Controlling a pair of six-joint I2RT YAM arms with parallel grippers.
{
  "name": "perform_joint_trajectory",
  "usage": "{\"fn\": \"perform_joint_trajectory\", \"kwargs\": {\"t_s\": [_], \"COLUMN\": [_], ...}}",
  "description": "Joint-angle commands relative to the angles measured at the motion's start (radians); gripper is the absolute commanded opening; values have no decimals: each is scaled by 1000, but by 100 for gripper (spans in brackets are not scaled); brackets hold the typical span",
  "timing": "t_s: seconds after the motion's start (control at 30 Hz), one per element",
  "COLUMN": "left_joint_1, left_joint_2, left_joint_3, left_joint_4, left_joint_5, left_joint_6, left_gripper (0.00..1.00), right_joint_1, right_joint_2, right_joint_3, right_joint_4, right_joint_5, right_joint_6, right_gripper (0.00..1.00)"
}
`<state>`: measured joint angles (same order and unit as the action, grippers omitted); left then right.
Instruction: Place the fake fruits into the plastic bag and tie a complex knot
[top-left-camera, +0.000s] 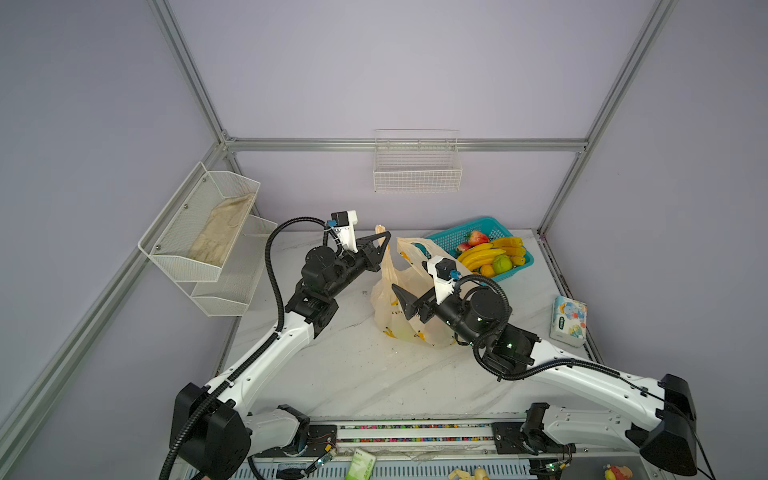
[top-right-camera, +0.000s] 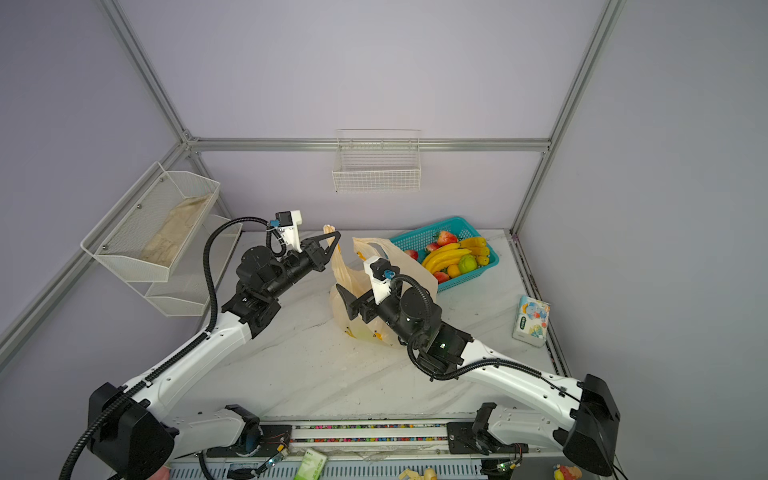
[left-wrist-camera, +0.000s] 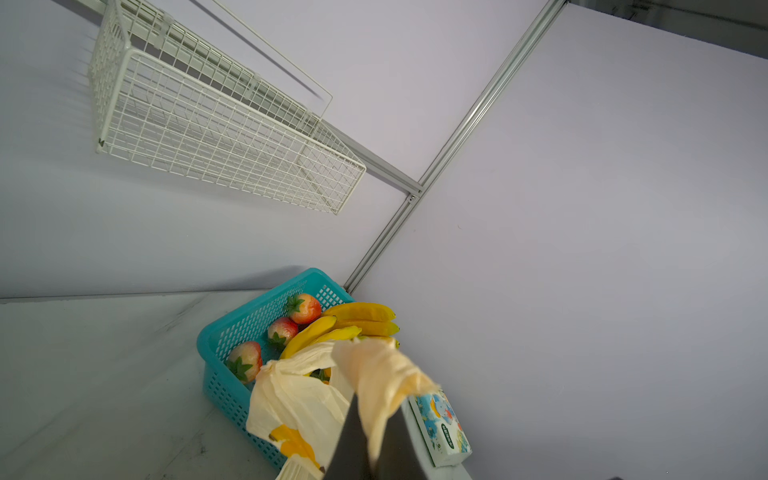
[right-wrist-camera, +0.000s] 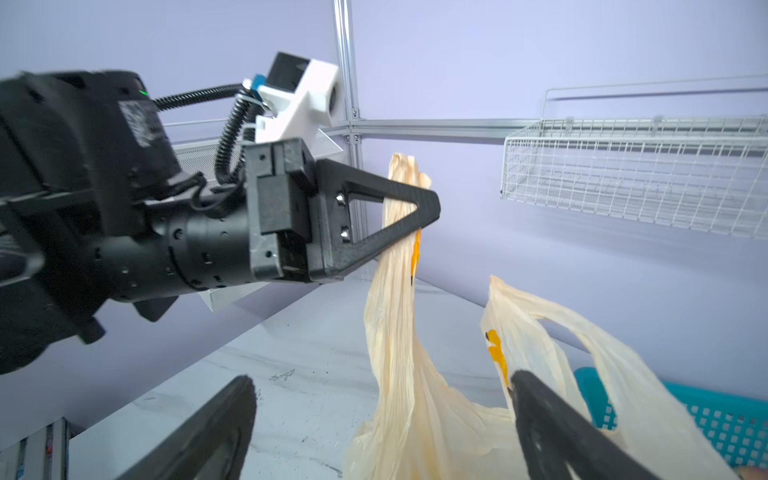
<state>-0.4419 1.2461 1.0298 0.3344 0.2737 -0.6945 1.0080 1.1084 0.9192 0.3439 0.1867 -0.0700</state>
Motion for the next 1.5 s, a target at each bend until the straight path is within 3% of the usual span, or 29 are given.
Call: {"fn": "perform_joint_trajectory", "kwargs": {"t_s": [0.0,0.23,0.43,0.57,0.7,0.87,0.93,1.03,1.2,1.3,1.47], "left_joint_1": [9,12,16,17,18,24,28,35,45,49,48], "left_joint_2": [-36,-38,-39,-38,-51,-66,-70,-76,-91,-140,-295], "left_joint_3": [1,2,7,7,-4,-16,-20,-28,-48,-72,-188], "left_joint_4": [11,-1,-15,-19,-27,-61,-75,-91,-103,-130,-132], "left_joint_5": [-15,-18,-17,-16,-36,-95,-117,-145,-168,-219,-248], "left_joint_6": [23,23,26,27,32,68,81,93,106,119,145], "left_gripper": [0,0,0,0,0,0,0,0,27,52,65], "right_joint_1": [-19,-225,-262,-265,-270,-298,-316,-348,-406,-436,-491], "right_joint_2": [-63,20,155,208,189,123,92,39,-51,-75,-90], "right_joint_3": [9,31,69,84,60,-3,-26,-70,-133,-156,-169], "right_joint_4": [-136,-196,-190,-191,-171,-121,-102,-61,12,29,42], "right_joint_5": [52,36,5,78,101,49,4,-72,-210,-273,-370], "right_joint_6": [-77,-31,-35,-37,-26,18,48,103,209,265,341], "right_gripper": [97,97,92,74,42,8,0,0,0,0,0]}}
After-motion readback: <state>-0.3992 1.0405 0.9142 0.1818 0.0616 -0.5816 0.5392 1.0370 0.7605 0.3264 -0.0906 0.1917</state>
